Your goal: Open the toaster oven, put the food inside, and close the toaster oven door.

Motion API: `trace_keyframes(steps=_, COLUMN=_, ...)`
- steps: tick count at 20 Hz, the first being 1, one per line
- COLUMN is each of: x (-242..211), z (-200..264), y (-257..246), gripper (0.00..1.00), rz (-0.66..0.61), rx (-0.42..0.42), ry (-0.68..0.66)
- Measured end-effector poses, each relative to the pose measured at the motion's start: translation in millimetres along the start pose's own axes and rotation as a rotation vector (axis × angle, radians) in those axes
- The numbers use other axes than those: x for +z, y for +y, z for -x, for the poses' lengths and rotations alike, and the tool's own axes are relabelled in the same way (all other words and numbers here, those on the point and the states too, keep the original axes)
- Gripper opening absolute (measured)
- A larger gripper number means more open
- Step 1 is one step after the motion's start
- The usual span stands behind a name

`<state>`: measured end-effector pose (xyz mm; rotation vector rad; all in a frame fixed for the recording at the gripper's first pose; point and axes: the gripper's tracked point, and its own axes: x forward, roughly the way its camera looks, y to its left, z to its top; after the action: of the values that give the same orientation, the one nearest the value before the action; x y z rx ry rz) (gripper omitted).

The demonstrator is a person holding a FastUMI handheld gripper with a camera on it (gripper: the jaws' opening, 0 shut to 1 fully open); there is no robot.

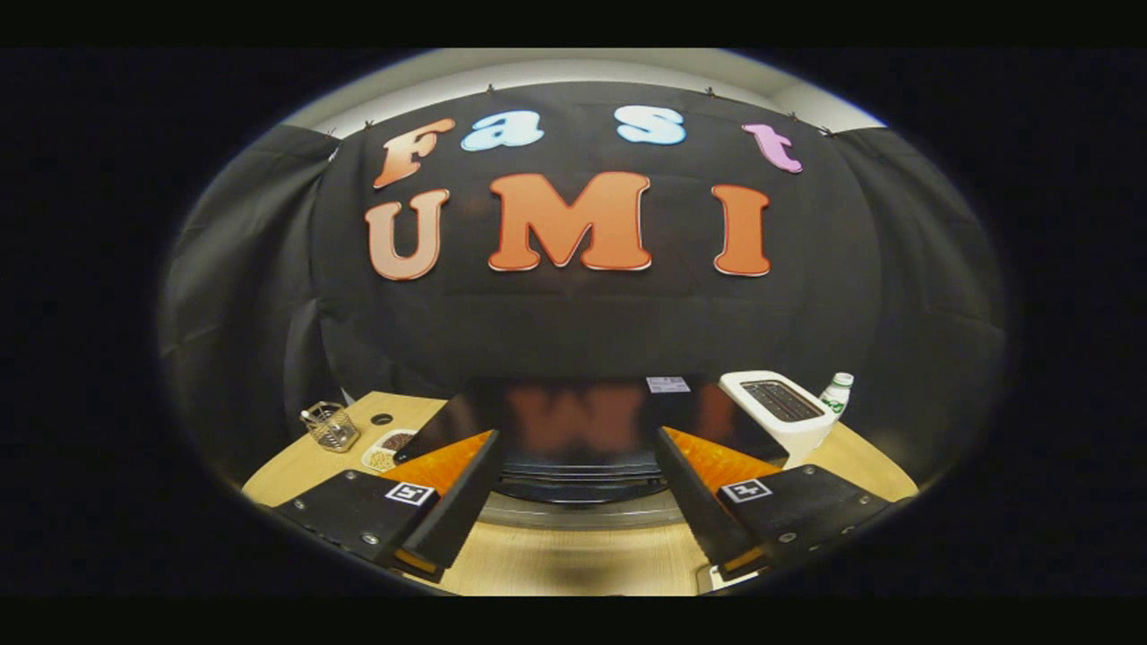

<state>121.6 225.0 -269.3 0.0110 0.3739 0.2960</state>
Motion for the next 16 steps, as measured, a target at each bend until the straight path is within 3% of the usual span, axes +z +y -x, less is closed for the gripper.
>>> trace_keyframes(steps=6, x=-27, z=-23, y=1, gripper=1.0, rz=0.0, rx=-0.021, ry=0.083)
trace_keyframes(steps=16, x=-29, z=-13, y=5, gripper=1.0, rz=-0.002, rx=-0.018, ry=0.121)
